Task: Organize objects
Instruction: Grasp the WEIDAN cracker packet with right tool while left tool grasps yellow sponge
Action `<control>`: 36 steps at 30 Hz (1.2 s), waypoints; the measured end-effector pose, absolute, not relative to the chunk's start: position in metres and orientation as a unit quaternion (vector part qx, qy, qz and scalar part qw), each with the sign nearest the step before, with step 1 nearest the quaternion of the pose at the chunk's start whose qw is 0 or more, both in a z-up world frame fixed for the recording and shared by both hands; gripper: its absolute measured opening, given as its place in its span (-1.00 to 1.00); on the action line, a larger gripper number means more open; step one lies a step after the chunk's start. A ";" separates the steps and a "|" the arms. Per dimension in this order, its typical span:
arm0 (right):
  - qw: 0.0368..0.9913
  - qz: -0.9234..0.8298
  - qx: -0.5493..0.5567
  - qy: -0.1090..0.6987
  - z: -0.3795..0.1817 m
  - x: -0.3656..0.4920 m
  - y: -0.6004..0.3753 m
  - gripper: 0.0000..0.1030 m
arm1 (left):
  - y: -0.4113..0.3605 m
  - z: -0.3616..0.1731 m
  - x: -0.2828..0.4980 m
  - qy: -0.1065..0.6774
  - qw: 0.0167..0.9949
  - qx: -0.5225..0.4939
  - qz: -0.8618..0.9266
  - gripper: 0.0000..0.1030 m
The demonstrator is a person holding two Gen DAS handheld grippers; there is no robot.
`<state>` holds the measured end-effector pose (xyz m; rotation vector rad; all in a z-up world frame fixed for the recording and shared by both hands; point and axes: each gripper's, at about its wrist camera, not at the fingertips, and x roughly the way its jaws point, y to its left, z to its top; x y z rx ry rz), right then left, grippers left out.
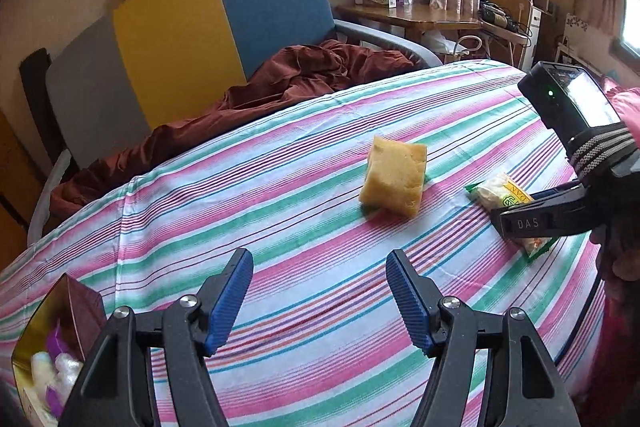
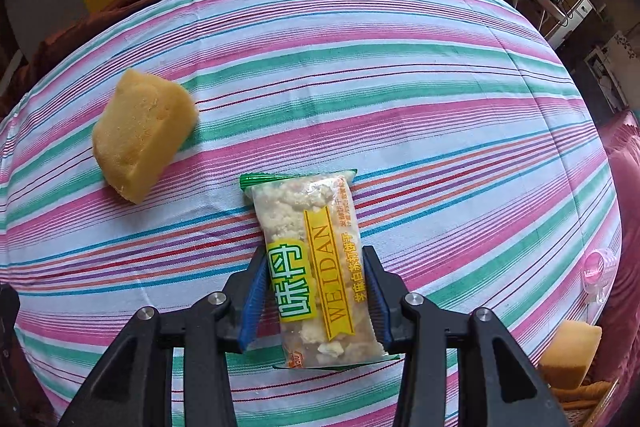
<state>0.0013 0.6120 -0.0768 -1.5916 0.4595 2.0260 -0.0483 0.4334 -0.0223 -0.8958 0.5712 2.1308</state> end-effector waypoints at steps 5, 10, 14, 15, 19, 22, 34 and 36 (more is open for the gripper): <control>0.259 0.747 -0.586 0.178 -0.076 0.005 0.614 -0.13 | 0.464 -0.030 -0.062 0.227 0.400 -0.351 0.816 0.36; 0.259 0.746 -0.584 0.185 -0.076 0.007 0.615 -0.13 | 0.493 -0.038 -0.071 0.249 0.418 -0.342 0.804 0.36; 0.259 0.746 -0.583 0.189 -0.075 0.010 0.616 -0.13 | 0.516 -0.046 -0.075 0.257 0.443 -0.342 0.788 0.39; 0.259 0.746 -0.583 0.188 -0.074 0.010 0.615 -0.13 | 0.521 -0.048 -0.076 0.260 0.449 -0.341 0.784 0.39; 0.261 0.746 -0.584 0.185 -0.074 0.012 0.614 -0.13 | 0.540 -0.058 -0.081 0.269 0.461 -0.345 0.772 0.41; 0.263 0.745 -0.587 0.175 -0.073 0.012 0.611 -0.12 | 0.551 -0.066 -0.083 0.281 0.462 -0.341 0.769 0.42; 0.253 0.757 -0.581 0.156 -0.069 0.013 0.604 -0.15 | 0.504 -0.073 -0.080 0.224 0.419 -0.389 0.789 -0.03; 0.240 0.765 -0.579 0.148 -0.068 0.011 0.599 -0.15 | 0.479 -0.073 -0.073 0.212 0.397 -0.397 0.800 -0.03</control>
